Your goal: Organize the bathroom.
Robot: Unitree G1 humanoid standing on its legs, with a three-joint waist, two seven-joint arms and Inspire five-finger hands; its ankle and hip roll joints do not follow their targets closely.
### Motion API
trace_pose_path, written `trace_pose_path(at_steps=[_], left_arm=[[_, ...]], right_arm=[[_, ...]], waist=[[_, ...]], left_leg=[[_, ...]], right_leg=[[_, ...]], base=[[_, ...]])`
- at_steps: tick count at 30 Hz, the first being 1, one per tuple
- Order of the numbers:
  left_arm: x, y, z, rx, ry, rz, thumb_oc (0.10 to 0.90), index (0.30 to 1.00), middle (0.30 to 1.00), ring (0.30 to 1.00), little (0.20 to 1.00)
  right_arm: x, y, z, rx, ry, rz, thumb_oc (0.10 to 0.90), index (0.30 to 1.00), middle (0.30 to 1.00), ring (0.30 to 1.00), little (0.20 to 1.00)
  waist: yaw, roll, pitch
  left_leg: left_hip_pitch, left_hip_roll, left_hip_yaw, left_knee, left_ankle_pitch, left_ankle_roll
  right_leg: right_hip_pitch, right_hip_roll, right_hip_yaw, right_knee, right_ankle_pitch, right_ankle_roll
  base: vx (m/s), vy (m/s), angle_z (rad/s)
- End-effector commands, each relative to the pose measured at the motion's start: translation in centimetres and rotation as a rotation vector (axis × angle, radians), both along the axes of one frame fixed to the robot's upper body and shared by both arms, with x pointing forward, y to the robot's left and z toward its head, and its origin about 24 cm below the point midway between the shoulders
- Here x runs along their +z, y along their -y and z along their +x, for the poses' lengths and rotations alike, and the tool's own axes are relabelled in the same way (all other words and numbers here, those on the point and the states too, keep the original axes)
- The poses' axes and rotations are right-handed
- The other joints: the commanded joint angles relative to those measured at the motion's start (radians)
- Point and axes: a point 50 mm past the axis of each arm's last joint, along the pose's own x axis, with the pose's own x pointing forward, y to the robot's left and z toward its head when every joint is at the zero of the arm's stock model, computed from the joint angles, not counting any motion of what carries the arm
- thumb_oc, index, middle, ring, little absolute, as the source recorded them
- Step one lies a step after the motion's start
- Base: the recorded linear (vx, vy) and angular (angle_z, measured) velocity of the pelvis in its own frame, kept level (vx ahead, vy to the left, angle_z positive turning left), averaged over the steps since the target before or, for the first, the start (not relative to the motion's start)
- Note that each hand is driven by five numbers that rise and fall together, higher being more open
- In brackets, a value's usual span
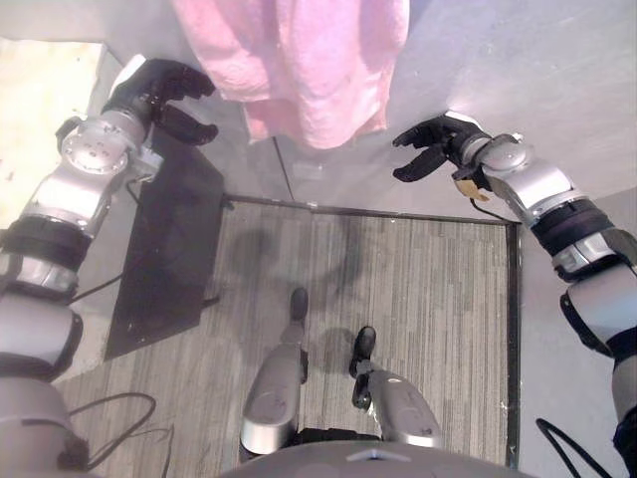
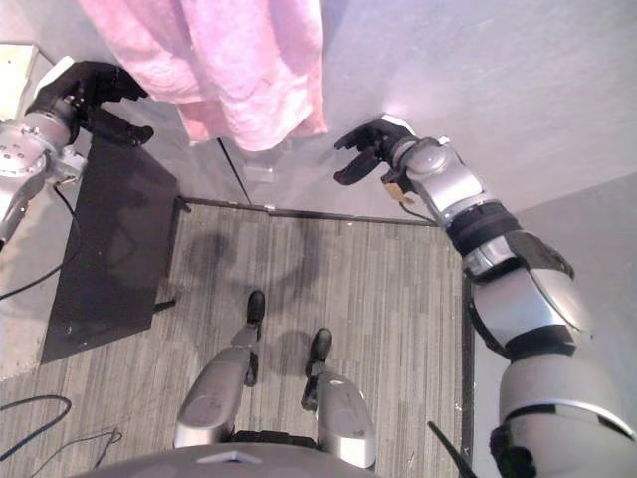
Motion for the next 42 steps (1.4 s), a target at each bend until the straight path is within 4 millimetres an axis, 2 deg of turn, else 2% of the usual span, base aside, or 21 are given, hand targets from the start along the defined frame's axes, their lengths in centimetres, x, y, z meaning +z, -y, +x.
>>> trace_pose_path(at_steps=[1, 3, 5, 7, 11, 14, 18, 23, 26, 30, 33, 37, 39, 41, 42], left_arm=[[12.3, 5.0, -2.5, -0.276, 0.522, -0.077, 0.8, 0.9, 0.9, 0.9, 0.9], [12.7, 6.0, -2.7, -0.318, 0.531, -0.072, 0.8, 0.9, 0.9, 0.9, 0.9], [12.8, 6.2, -2.8, -0.325, 0.533, -0.067, 0.8, 0.9, 0.9, 0.9, 0.9], [13.3, 7.0, -3.2, -0.382, 0.536, -0.088, 0.8, 0.9, 0.9, 0.9, 0.9], [13.8, 8.1, -4.0, -0.49, 0.535, -0.206, 0.8, 0.9, 0.9, 0.9, 0.9], [13.9, 8.6, -4.4, -0.52, 0.545, -0.256, 0.8, 0.9, 0.9, 0.9, 0.9], [14.3, 9.3, -5.1, -0.54, 0.578, -0.256, 0.8, 0.9, 0.9, 0.9, 0.9], [14.8, 9.6, -5.3, -0.527, 0.585, -0.237, 0.8, 0.9, 0.9, 0.9, 0.9], [15.5, 9.3, -5.3, -0.51, 0.572, -0.22, 0.8, 0.9, 0.9, 0.9, 0.9], [15.9, 9.1, -5.3, -0.499, 0.563, -0.21, 0.8, 0.9, 0.9, 0.9, 0.9], [16.5, 8.7, -5.3, -0.483, 0.56, -0.201, 0.8, 0.9, 0.9, 0.9, 0.9], [16.6, 8.4, -5.2, -0.476, 0.55, -0.202, 0.8, 0.9, 0.9, 0.9, 0.9], [16.6, 8.4, -5.2, -0.476, 0.55, -0.202, 0.8, 0.9, 0.9, 0.9, 0.9], [16.7, 8.0, -4.9, -0.466, 0.506, -0.236, 0.8, 0.9, 0.9, 0.9, 0.9], [16.7, 8.0, -4.9, -0.466, 0.506, -0.236, 0.8, 0.9, 0.9, 0.9, 0.9]], right_arm=[[10.8, -5.8, -0.5, 0.166, 0.392, 0.057, 0.8, 0.9, 0.9, 0.9, 0.9], [11.7, -6.2, -0.5, 0.131, 0.43, 0.073, 0.8, 0.9, 0.9, 0.9, 0.9], [11.8, -6.3, -0.5, 0.123, 0.437, 0.076, 0.8, 0.9, 0.9, 0.9, 0.9], [13.0, -5.9, -0.6, 0.062, 0.494, 0.122, 0.8, 0.9, 0.9, 0.9, 0.9], [14.0, -5.5, -0.9, 0.029, 0.543, 0.269, 0.8, 0.9, 0.9, 0.9, 0.9], [14.4, -5.6, -1.0, 0.045, 0.543, 0.377, 0.8, 0.9, 0.9, 0.9, 0.9], [14.3, -6.2, -1.3, 0.07, 0.492, 0.615, 0.8, 0.9, 0.9, 0.9, 0.9], [14.0, -6.1, -1.0, 0.057, 0.43, 0.725, 0.8, 0.9, 0.9, 0.9, 0.9], [13.9, -5.2, -0.8, 0.027, 0.346, 0.84, 0.8, 0.9, 0.9, 0.9, 0.9], [14.1, -4.1, -0.7, -0.01, 0.332, 0.897, 0.8, 0.9, 0.9, 0.9, 0.9], [15.1, -2.2, -0.9, -0.073, 0.373, 0.947, 0.8, 0.9, 0.9, 0.9, 0.9], [15.8, -0.8, -1.1, -0.103, 0.406, 0.96, 0.8, 0.9, 0.9, 0.9, 0.9], [15.8, -0.8, -1.1, -0.103, 0.406, 0.96, 0.8, 0.9, 0.9, 0.9, 0.9], [17.6, 0.4, -1.6, -0.102, 0.465, 0.909, 0.8, 0.9, 0.9, 0.9, 0.9], [17.6, 0.4, -1.6, -0.102, 0.465, 0.909, 0.8, 0.9, 0.9, 0.9, 0.9]], waist=[[-0.007, -0.02, -0.109], [-0.005, -0.017, -0.112], [-0.005, -0.017, -0.111], [-0.004, -0.015, -0.114], [-0.005, -0.013, -0.113], [-0.006, -0.01, -0.112], [-0.009, -0.006, -0.111], [-0.009, -0.002, -0.11], [-0.008, -0.008, -0.115], [-0.011, -0.015, -0.119], [-0.016, -0.021, -0.122], [-0.018, -0.025, -0.126], [-0.018, -0.025, -0.126], [-0.022, -0.029, -0.132], [-0.022, -0.029, -0.132]], left_leg=[[0.047, 0.021, 0.04, 0.073, -0.124, -0.043], [0.054, 0.02, 0.039, 0.066, -0.126, -0.042], [0.056, 0.02, 0.039, 0.065, -0.125, -0.042], [0.065, 0.02, 0.042, 0.056, -0.128, -0.04], [0.076, 0.022, 0.045, 0.046, -0.129, -0.041], [0.08, 0.022, 0.045, 0.042, -0.131, -0.041], [0.085, 0.022, 0.05, 0.039, -0.135, -0.039], [0.089, 0.021, 0.049, 0.04, -0.136, -0.039], [0.095, 0.022, 0.054, 0.035, -0.136, -0.04], [0.102, 0.024, 0.059, 0.026, -0.135, -0.038], [0.109, 0.025, 0.065, 0.016, -0.134, -0.035], [0.114, 0.027, 0.069, 0.013, -0.134, -0.036], [0.114, 0.027, 0.069, 0.013, -0.134, -0.036], [0.12, 0.027, 0.07, 0.01, -0.135, -0.034], [0.12, 0.027, 0.07, 0.01, -0.135, -0.034]], right_leg=[[-0.069, -0.037, 0.055, 0.035, 0.004, 0.003], [-0.067, -0.037, 0.055, 0.034, 0.004, 0.005], [-0.066, -0.037, 0.055, 0.034, 0.004, 0.005], [-0.064, -0.039, 0.056, 0.033, 0.004, 0.008], [-0.065, -0.039, 0.057, 0.035, 0.005, 0.009], [-0.065, -0.038, 0.06, 0.037, 0.003, 0.01], [-0.068, -0.04, 0.061, 0.042, 0.001, 0.009], [-0.064, -0.043, 0.058, 0.041, 0.001, 0.009], [-0.062, -0.047, 0.052, 0.042, 0.005, 0.015], [-0.062, -0.047, 0.051, 0.038, 0.009, 0.018], [-0.063, -0.046, 0.054, 0.037, 0.013, 0.022], [-0.059, -0.046, 0.055, 0.035, 0.015, 0.024], [-0.059, -0.046, 0.055, 0.035, 0.015, 0.024], [-0.055, -0.045, 0.058, 0.035, 0.016, 0.026], [-0.055, -0.045, 0.058, 0.035, 0.016, 0.026]], base=[[0.0, 0.0, 0.0], [0.0, 0.0, 0.0], [0.01, 0.002, 0.02], [0.02, 0.008, 0.05], [0.01, 0.01, 0.03], [0.0, 0.0, 0.0], [0.0, 0.0, 0.0], [0.01, 0.024, -0.04], [0.03, 0.007, 0.01], [0.0, 0.0, 0.0], [0.0, 0.0, 0.0], [0.0, 0.0, 0.0], [0.0, 0.0, 0.0], [0.04, 0.007, 0.0], [0.0, 0.0, 0.0]])
